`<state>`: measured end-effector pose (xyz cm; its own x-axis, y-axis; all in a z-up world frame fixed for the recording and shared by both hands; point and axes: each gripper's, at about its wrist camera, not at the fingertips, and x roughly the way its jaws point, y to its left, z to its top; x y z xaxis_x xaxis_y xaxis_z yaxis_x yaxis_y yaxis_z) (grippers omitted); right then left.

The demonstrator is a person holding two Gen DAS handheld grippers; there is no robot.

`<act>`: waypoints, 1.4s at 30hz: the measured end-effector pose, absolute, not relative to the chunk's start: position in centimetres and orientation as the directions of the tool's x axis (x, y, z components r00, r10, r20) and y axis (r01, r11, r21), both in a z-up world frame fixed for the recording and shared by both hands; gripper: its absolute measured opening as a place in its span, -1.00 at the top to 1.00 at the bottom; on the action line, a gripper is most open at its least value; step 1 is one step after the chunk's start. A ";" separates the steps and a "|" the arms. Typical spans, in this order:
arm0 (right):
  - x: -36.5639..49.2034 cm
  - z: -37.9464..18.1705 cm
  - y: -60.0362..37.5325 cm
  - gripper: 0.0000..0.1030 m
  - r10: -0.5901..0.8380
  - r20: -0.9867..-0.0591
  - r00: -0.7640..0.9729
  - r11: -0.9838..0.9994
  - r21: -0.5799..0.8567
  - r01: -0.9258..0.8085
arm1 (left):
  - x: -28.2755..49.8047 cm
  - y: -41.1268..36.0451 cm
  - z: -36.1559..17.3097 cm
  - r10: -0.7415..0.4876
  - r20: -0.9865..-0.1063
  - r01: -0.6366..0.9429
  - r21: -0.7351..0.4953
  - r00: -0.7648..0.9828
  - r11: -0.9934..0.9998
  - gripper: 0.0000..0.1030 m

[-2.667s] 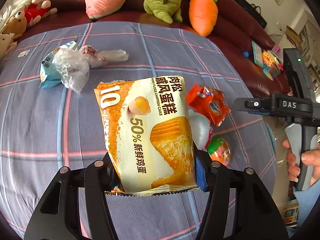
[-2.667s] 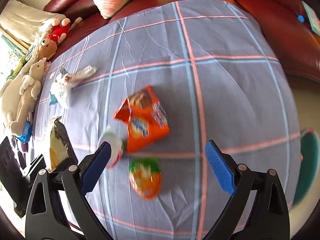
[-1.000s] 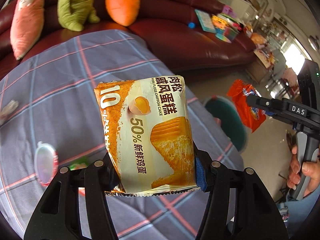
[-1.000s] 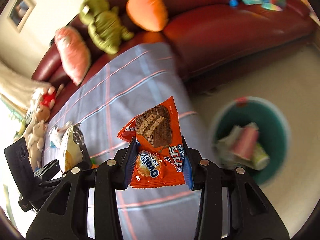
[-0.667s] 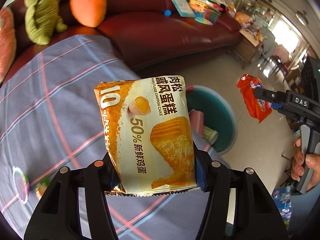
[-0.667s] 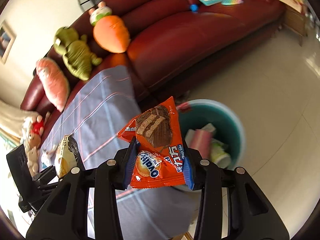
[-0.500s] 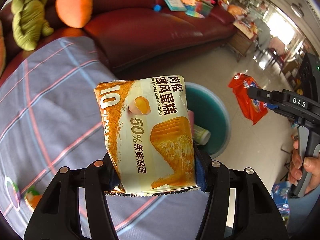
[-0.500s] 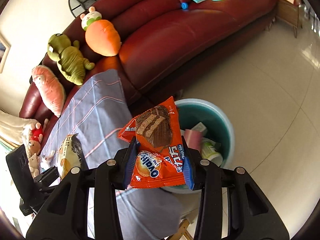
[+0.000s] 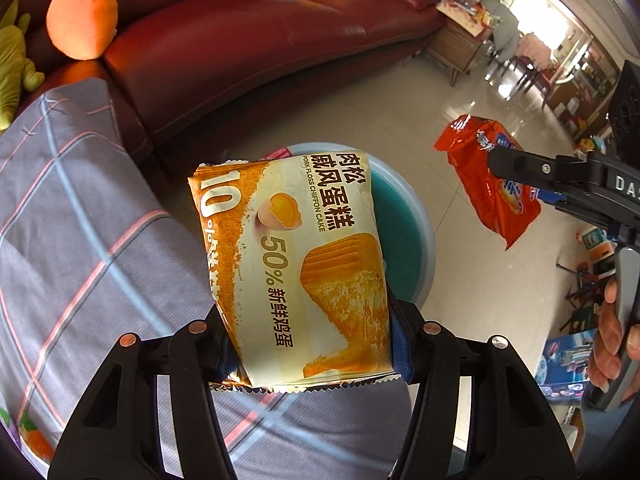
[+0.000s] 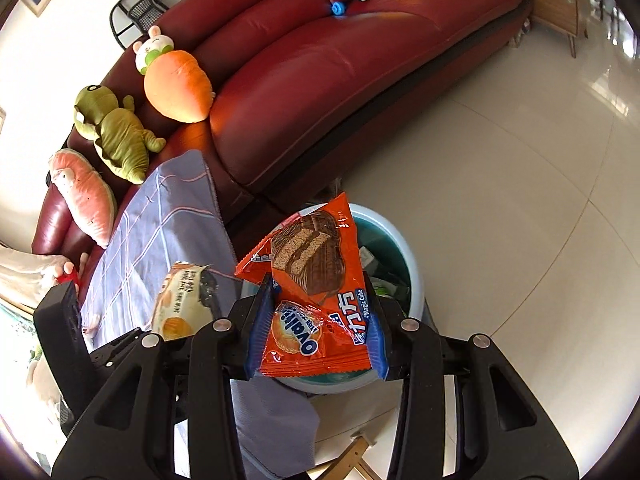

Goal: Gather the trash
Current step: 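Carry the cake packet and Ovaltine wrapper over the teal bin and release both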

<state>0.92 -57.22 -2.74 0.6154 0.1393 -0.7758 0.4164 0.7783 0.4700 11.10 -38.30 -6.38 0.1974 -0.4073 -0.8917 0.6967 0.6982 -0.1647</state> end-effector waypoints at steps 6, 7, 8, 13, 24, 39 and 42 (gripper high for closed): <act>1.3 -2.8 -57.6 0.24 0.130 -0.781 0.611 0.778 0.462 0.426 | 11.6 -40.0 -6.8 -0.382 -0.896 0.692 -0.128 0.227 0.711 -0.76; 1.3 -2.9 -57.6 0.24 0.129 -0.782 0.610 0.777 0.462 0.428 | 11.6 -40.1 -6.9 -0.377 -0.895 0.692 -0.116 0.238 0.713 -0.77; 1.4 -2.9 -57.6 0.24 0.129 -0.783 0.609 0.776 0.462 0.430 | 11.7 -40.3 -6.9 -0.371 -0.898 0.692 -0.111 0.239 0.713 -0.77; 1.7 -3.4 -57.5 0.24 0.134 -0.790 0.598 0.776 0.460 0.432 | 11.8 -39.6 -7.2 -0.360 -0.904 0.681 -0.115 0.229 0.723 -0.77; 3.2 -3.9 -56.0 0.23 0.152 -0.802 0.577 0.791 0.449 0.415 | 11.9 -36.2 -6.8 -0.363 -0.901 0.652 -0.127 0.240 0.747 -0.77; 4.2 -4.7 -53.5 -0.61 0.127 -0.855 0.503 0.812 0.381 0.443 | 12.7 -32.0 -5.9 -0.386 -0.891 0.599 -0.177 0.239 0.781 -0.86; 3.9 -4.4 -53.0 -0.62 0.109 -0.865 0.490 0.821 0.357 0.446 | 12.5 -31.3 -5.6 -0.389 -0.888 0.599 -0.178 0.243 0.781 -0.86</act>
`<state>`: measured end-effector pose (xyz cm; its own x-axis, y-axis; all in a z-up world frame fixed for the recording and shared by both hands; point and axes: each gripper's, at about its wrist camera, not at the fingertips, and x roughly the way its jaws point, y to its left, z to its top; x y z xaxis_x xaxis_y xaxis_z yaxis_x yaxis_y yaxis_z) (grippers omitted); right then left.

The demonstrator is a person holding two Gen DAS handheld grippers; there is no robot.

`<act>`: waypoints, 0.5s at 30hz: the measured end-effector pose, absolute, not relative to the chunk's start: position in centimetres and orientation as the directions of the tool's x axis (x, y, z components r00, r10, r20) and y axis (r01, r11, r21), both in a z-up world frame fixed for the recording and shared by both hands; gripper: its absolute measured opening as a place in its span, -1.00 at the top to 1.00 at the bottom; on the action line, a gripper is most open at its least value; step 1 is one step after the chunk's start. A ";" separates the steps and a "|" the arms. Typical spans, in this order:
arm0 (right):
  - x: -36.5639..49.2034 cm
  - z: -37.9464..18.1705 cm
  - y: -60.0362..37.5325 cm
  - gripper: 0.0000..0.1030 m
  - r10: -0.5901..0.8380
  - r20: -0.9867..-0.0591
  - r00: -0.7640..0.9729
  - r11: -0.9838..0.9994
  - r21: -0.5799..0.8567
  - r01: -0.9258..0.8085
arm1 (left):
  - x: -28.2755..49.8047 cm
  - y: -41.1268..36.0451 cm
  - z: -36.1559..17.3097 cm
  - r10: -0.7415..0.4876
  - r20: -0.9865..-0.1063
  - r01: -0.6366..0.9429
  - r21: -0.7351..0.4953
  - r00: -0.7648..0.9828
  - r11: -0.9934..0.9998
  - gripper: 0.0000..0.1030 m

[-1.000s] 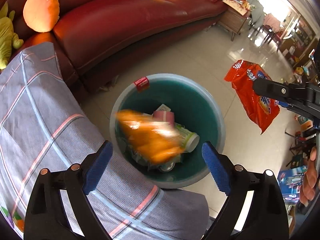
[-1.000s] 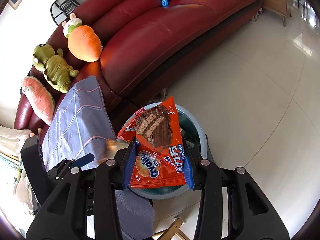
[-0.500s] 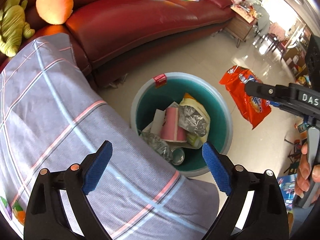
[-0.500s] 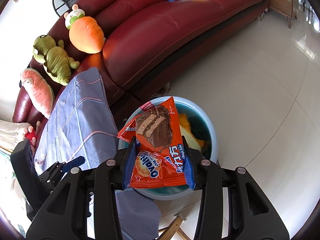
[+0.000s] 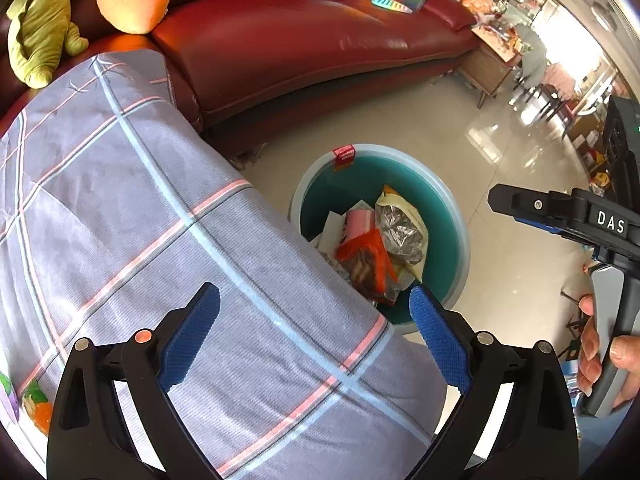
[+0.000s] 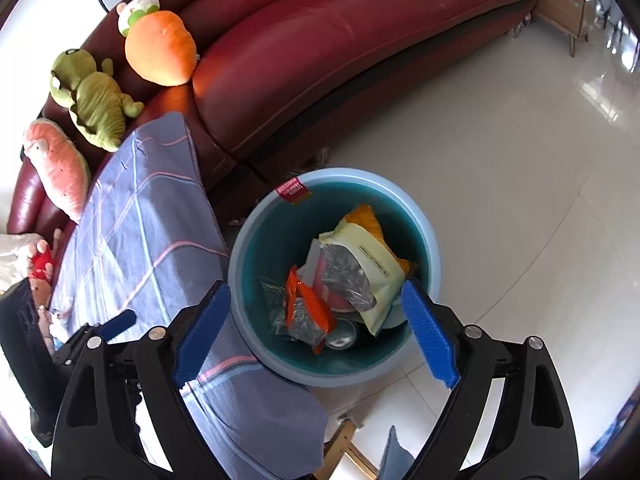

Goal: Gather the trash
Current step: 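Carry the cake packet and Ovaltine wrapper over the teal bin and release both, then move both grippers back over the table toward the egg-shaped toys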

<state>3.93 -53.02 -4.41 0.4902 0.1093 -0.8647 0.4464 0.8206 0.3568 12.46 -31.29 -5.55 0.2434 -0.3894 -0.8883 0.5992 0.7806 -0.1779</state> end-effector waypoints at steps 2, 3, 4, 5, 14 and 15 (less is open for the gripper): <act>3.7 -4.1 -52.5 -0.62 0.104 -0.869 0.483 0.825 0.347 0.446 | 12.3 -30.7 -5.4 -0.392 -0.885 0.596 -0.179 0.250 0.783 -0.86; 3.7 -4.0 -52.3 -0.62 0.103 -0.871 0.481 0.827 0.344 0.445 | 12.3 -30.3 -5.2 -0.394 -0.884 0.594 -0.181 0.251 0.784 -0.86; 3.7 -3.9 -52.0 -0.62 0.100 -0.872 0.480 0.829 0.340 0.444 | 12.2 -30.0 -5.1 -0.397 -0.883 0.591 -0.184 0.252 0.785 -0.86; 3.7 -3.7 -51.6 -0.62 0.098 -0.873 0.478 0.832 0.335 0.442 | 12.2 -29.6 -5.0 -0.399 -0.881 0.588 -0.187 0.254 0.787 -0.86; 3.9 -2.5 -47.4 -0.66 0.103 -0.874 0.474 0.863 0.316 0.395 | 11.6 -25.1 -4.2 -0.405 -0.869 0.549 -0.198 0.285 0.812 -0.86; 4.0 -2.4 -46.9 -0.66 0.106 -0.875 0.473 0.866 0.315 0.388 | 11.5 -24.5 -4.1 -0.404 -0.868 0.543 -0.199 0.289 0.816 -0.86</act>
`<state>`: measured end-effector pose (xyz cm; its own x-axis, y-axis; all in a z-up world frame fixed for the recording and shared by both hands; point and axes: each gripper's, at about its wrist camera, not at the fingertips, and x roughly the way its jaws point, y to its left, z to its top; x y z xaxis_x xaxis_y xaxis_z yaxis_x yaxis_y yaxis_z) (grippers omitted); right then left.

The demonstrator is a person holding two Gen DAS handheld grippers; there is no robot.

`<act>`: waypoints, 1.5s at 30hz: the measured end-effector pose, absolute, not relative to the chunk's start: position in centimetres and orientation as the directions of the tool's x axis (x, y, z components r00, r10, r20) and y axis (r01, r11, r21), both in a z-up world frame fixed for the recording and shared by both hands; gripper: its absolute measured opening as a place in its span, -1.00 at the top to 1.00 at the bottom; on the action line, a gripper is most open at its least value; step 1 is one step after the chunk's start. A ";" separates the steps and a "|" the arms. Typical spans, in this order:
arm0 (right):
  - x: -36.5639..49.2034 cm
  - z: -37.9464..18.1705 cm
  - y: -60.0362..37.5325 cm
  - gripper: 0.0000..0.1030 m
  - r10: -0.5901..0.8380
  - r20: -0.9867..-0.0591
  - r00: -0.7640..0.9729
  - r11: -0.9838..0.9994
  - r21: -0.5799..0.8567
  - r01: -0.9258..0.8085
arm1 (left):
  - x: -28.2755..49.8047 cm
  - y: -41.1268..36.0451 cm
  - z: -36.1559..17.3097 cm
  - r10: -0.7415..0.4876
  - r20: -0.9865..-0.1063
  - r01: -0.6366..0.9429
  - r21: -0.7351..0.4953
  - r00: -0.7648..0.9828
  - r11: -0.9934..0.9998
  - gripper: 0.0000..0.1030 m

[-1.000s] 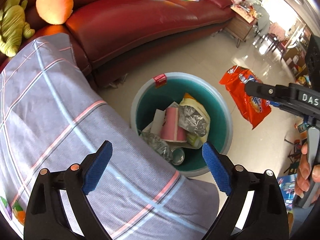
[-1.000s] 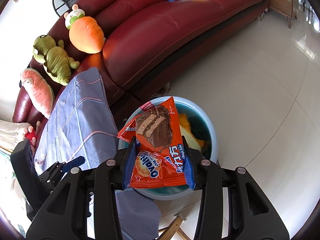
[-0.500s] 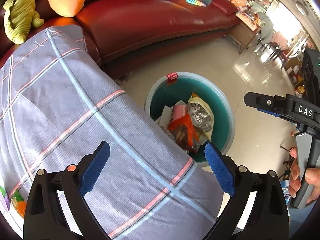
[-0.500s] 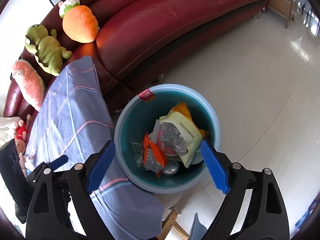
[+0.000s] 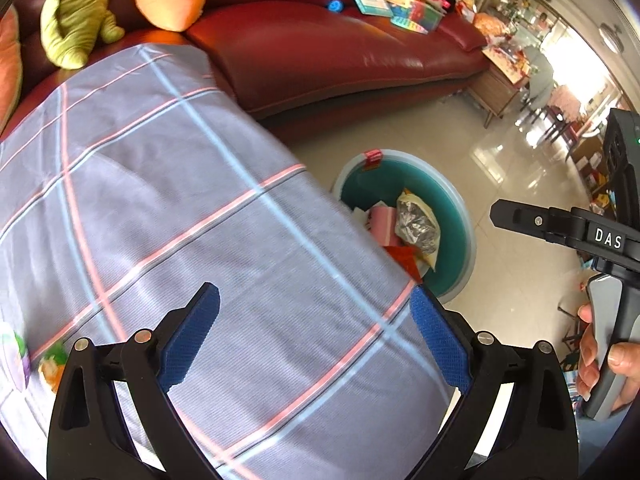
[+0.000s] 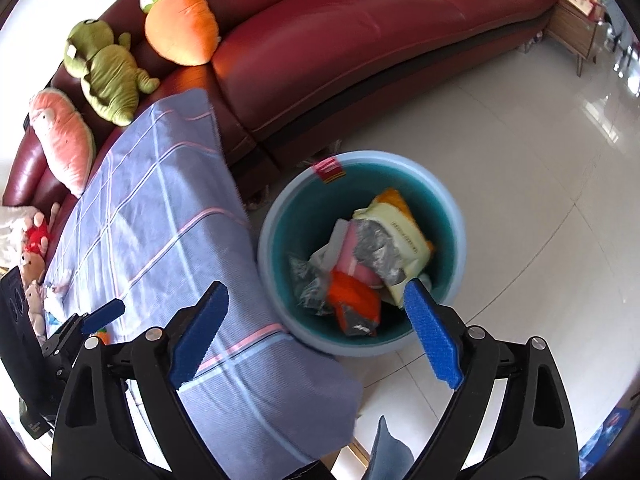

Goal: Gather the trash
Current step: 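Move both grippers back over the table toward the egg-shaped toys, then grasp the green-orange egg capsule with the right gripper while the left grasps the white-red capsule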

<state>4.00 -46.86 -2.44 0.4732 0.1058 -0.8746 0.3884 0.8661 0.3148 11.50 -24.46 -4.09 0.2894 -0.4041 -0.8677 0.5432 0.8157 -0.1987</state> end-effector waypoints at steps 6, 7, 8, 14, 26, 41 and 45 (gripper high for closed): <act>4.7 -1.9 -42.9 -0.66 0.126 -0.877 0.464 0.890 0.306 0.337 | 11.0 -19.6 -3.8 -0.396 -0.861 0.489 -0.208 0.320 0.847 -0.86; 4.9 -1.8 -42.0 -0.66 0.131 -0.878 0.461 0.895 0.304 0.325 | 10.9 -18.5 -3.8 -0.394 -0.860 0.476 -0.211 0.325 0.854 -0.87; 5.1 -1.7 -41.2 -0.66 0.135 -0.879 0.458 0.900 0.302 0.315 | 10.9 -17.7 -3.8 -0.393 -0.859 0.466 -0.214 0.329 0.859 -0.87; 5.9 -1.1 -36.0 -0.66 0.153 -0.885 0.439 0.930 0.280 0.240 | 10.1 -12.0 -3.8 -0.376 -0.854 0.400 -0.223 0.359 0.889 -0.87; 8.3 -1.5 -23.4 -0.66 0.199 -0.911 0.361 0.971 0.233 0.053 | 8.3 1.7 -5.1 -0.310 -0.852 0.224 -0.233 0.423 0.946 -0.87; 11.6 -3.6 -12.2 -0.66 0.235 -0.933 0.272 0.970 0.208 -0.123 | 8.3 10.8 -7.3 -0.275 -0.861 0.079 -0.267 0.427 0.960 -0.87; 12.0 -4.3 -10.6 -0.66 0.218 -0.938 0.269 0.972 0.184 -0.147 | 8.6 11.9 -7.5 -0.270 -0.863 0.063 -0.269 0.426 0.961 -0.87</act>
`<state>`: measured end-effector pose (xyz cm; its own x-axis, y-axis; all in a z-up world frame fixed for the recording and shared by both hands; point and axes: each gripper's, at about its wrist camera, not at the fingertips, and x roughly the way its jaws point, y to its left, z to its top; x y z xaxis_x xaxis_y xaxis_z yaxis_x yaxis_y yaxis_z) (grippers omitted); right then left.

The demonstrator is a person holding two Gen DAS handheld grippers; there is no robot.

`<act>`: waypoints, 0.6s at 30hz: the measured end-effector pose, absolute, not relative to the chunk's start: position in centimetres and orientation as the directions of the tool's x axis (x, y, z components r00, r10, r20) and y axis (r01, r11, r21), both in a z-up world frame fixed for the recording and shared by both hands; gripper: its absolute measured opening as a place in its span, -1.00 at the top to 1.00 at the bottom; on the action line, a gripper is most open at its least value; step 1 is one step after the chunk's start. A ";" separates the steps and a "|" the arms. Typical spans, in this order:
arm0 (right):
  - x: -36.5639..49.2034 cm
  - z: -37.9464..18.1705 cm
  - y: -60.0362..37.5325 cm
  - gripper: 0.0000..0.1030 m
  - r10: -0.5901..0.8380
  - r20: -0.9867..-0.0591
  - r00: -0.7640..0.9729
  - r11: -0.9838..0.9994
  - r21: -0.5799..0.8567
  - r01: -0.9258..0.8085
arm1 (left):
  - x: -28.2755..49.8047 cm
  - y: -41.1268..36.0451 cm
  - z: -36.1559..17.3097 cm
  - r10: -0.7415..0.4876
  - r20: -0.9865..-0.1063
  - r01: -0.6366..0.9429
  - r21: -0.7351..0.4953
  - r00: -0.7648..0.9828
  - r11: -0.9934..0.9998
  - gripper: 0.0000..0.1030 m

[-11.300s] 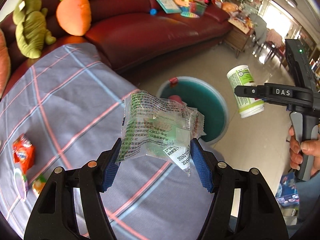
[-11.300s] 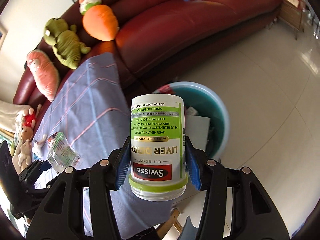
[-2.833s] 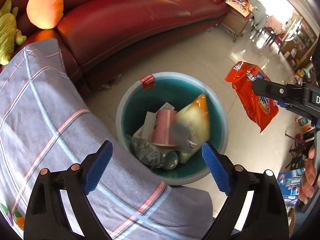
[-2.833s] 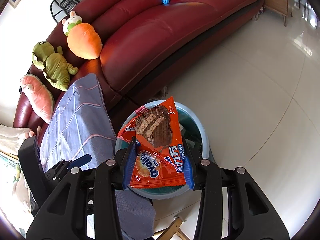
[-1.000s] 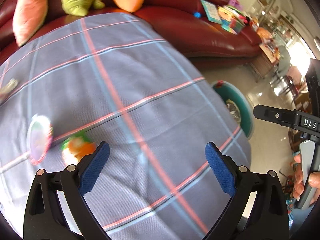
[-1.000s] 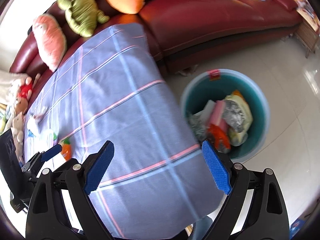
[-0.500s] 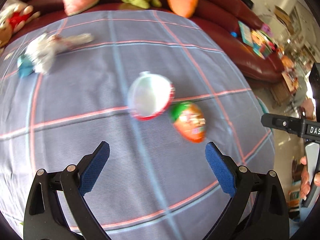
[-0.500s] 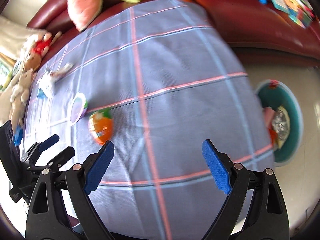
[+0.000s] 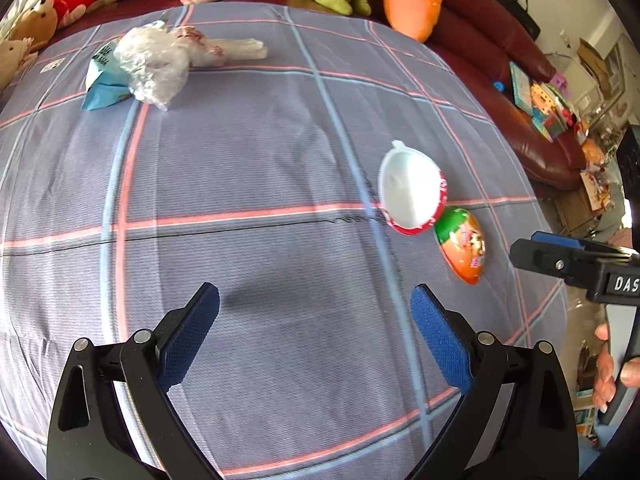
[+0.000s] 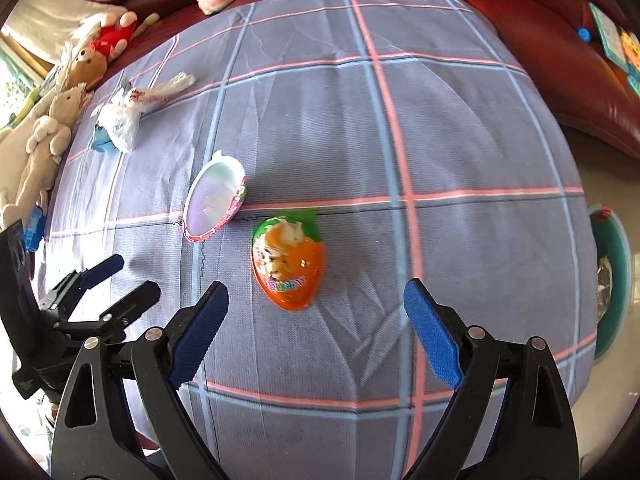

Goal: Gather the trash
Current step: 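Grasp the green-orange egg capsule with the right gripper while the left grasps the white-red capsule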

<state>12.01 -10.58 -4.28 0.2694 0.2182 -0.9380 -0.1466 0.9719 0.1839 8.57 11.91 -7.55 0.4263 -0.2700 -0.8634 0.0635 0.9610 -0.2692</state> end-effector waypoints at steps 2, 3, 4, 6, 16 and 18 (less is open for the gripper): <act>12.1 -4.6 -10.2 -0.66 0.216 -0.938 0.270 0.972 0.181 -0.149 | 8.6 12.3 -7.7 -0.268 -0.865 0.057 -0.269 0.424 0.961 -0.87; 12.2 -4.7 -9.9 -0.66 0.220 -0.937 0.270 0.971 0.185 -0.152 | 8.6 12.4 -7.7 -0.265 -0.866 0.055 -0.267 0.423 0.962 -0.87; 12.3 -4.8 -9.6 -0.66 0.222 -0.937 0.272 0.970 0.184 -0.159 | 8.6 12.7 -7.8 -0.260 -0.868 0.054 -0.263 0.424 0.963 -0.87; 12.5 -5.0 -9.1 -0.66 0.218 -0.935 0.278 0.970 0.175 -0.171 | 8.6 12.8 -7.7 -0.254 -0.868 0.052 -0.257 0.426 0.965 -0.87; 13.1 -6.2 -7.6 -0.21 0.210 -0.941 0.266 0.965 0.155 -0.212 | 8.8 14.2 -7.5 -0.229 -0.870 0.031 -0.240 0.437 0.970 -0.87; 13.2 -6.4 -7.4 -0.18 0.211 -0.942 0.262 0.963 0.154 -0.220 | 8.8 14.3 -7.5 -0.224 -0.871 0.024 -0.238 0.438 0.971 -0.87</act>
<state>13.16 -7.39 -6.42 0.2624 0.2108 -0.9417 -0.2198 0.9633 0.1543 8.85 14.27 -7.52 0.4377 -0.2244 -0.8707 0.0236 0.9709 -0.2384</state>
